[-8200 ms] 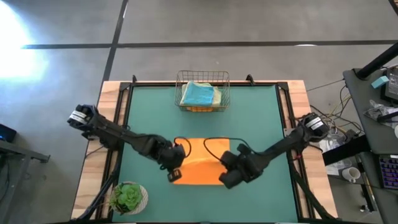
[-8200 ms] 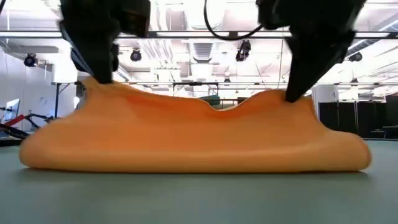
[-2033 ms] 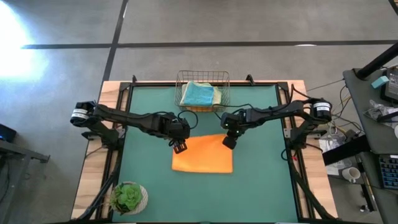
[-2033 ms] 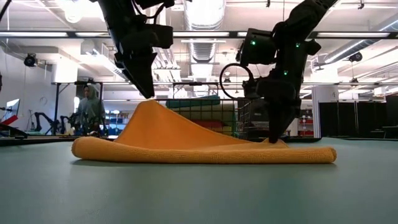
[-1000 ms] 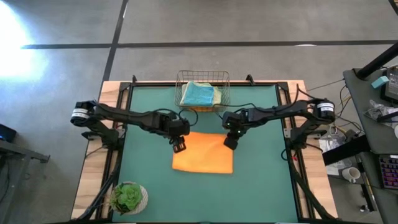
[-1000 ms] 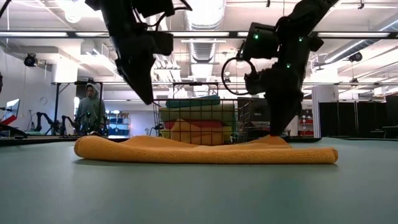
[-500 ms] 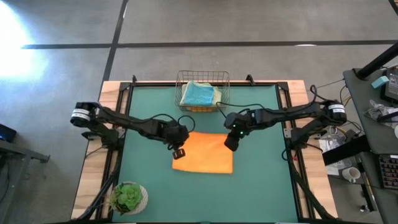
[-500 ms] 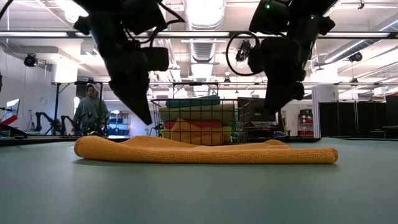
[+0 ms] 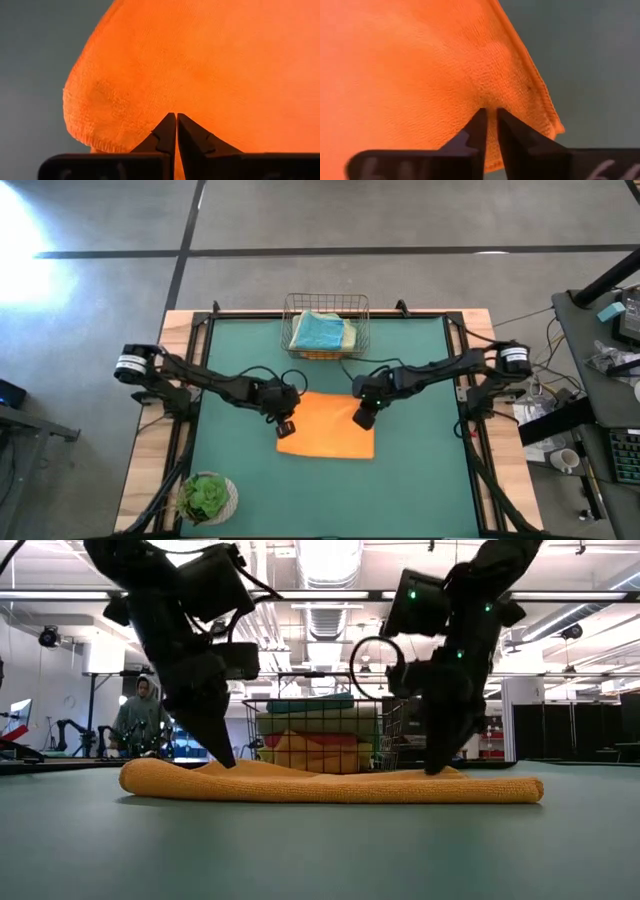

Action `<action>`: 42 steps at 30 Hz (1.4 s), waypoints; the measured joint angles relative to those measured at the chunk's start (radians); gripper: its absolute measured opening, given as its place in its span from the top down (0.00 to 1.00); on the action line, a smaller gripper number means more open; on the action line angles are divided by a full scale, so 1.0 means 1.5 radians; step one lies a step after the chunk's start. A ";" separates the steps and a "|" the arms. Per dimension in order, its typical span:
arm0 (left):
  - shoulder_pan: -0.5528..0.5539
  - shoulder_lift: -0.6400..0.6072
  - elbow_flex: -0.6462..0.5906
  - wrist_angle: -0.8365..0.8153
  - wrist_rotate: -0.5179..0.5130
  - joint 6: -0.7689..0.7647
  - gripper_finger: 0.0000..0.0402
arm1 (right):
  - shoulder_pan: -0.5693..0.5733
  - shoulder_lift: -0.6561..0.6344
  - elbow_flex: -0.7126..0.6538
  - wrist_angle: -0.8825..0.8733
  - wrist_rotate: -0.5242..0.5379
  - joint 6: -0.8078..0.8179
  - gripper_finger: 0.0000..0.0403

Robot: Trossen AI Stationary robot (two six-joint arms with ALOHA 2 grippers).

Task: Fold microfiber towels
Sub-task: Fold the orange microfiber towel

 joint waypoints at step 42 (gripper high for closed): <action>-0.012 -0.041 0.062 0.045 -0.052 -0.018 1.00 | 0.138 -0.161 -0.001 -0.057 0.129 0.214 0.98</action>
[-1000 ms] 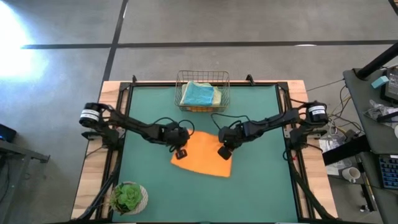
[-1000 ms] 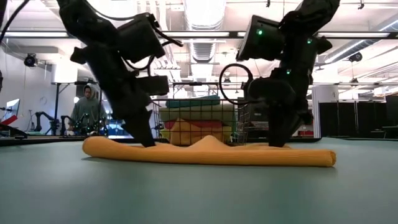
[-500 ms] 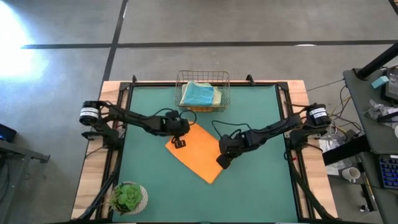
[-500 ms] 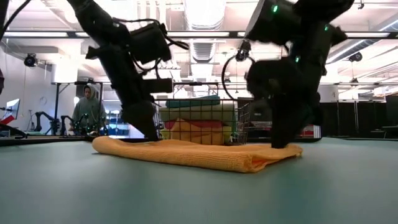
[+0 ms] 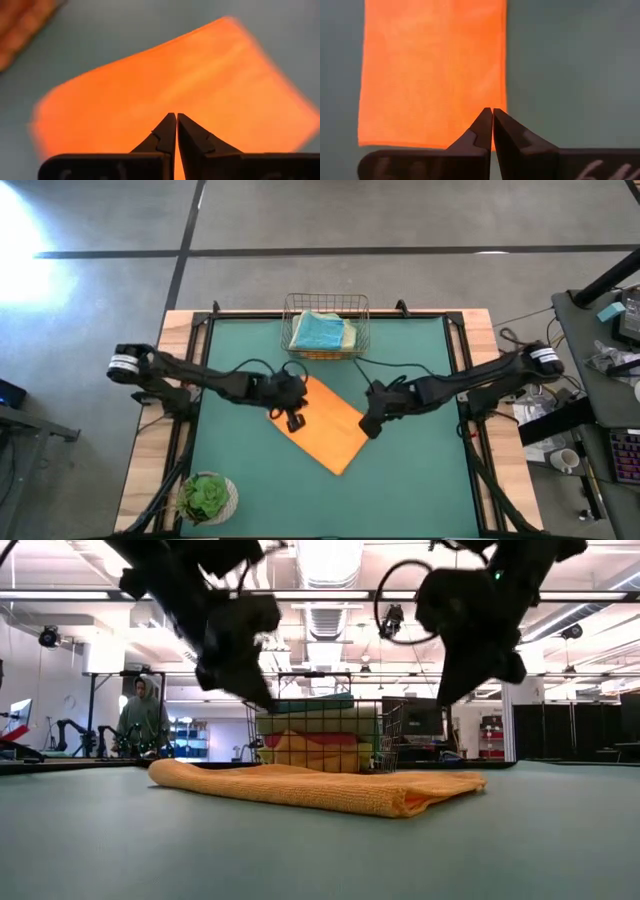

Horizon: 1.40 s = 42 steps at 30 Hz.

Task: Fold microfiber towels
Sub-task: Fold the orange microfiber towel

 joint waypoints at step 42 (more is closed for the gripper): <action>-0.175 0.303 0.155 0.096 0.047 -0.163 1.00 | -0.007 -0.150 0.001 -0.091 0.009 -0.196 0.98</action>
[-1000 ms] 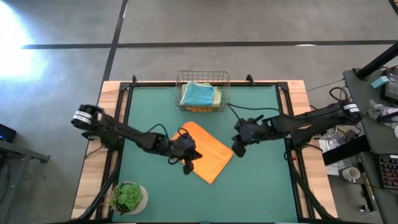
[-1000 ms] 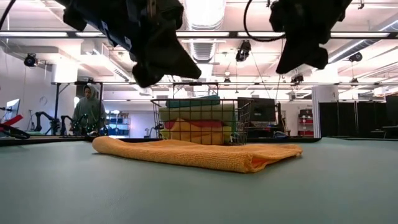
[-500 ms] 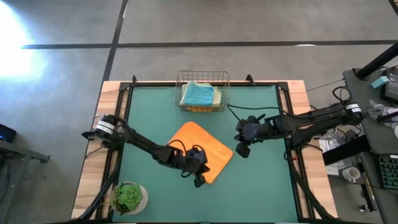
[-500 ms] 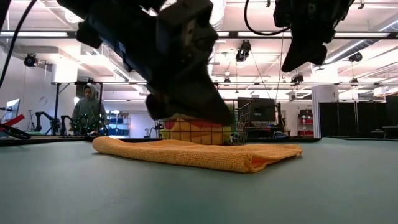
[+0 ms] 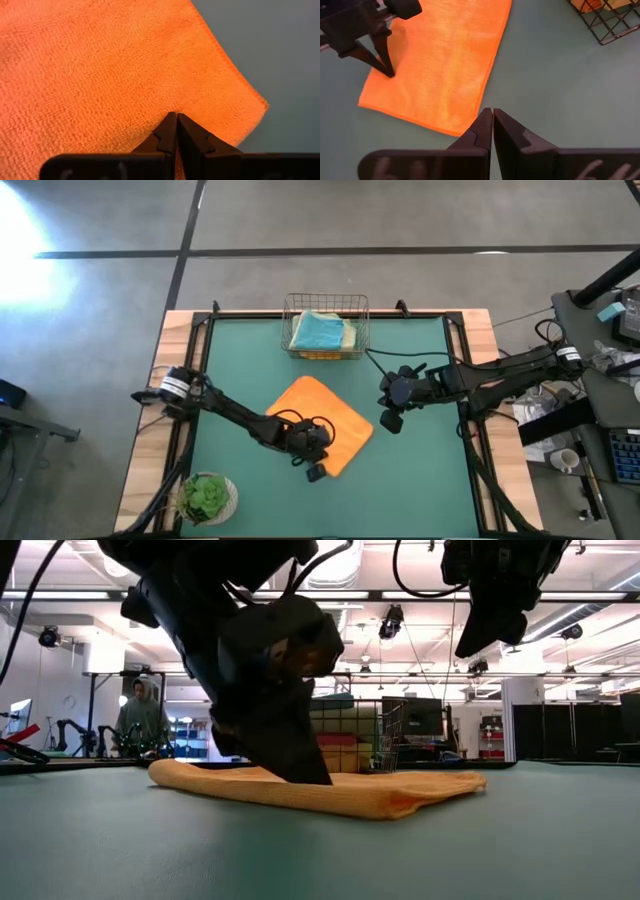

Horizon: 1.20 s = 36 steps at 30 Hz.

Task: Fold microfiber towels
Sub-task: Fold the orange microfiber towel

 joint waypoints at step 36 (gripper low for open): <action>-0.001 -0.105 0.026 -0.522 0.019 0.100 0.96 | 0.000 0.000 0.000 0.025 0.005 0.017 0.98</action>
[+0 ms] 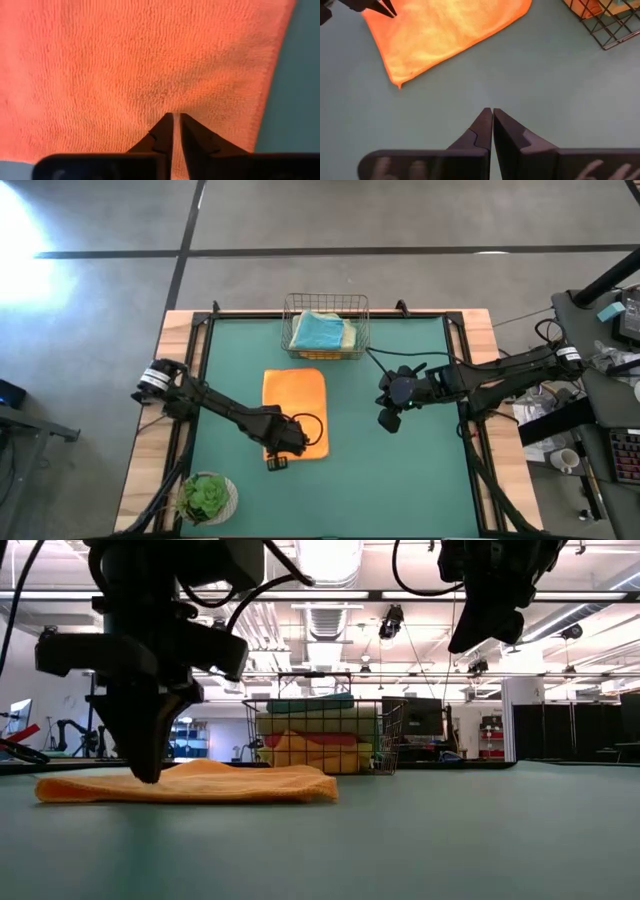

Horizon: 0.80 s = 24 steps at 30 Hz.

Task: Fold microfiber towels
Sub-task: Fold the orange microfiber towel

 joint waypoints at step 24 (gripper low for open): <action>-0.013 -0.002 0.228 -0.271 0.033 -0.012 0.54 | 0.000 0.000 0.000 0.015 -0.067 -0.181 0.96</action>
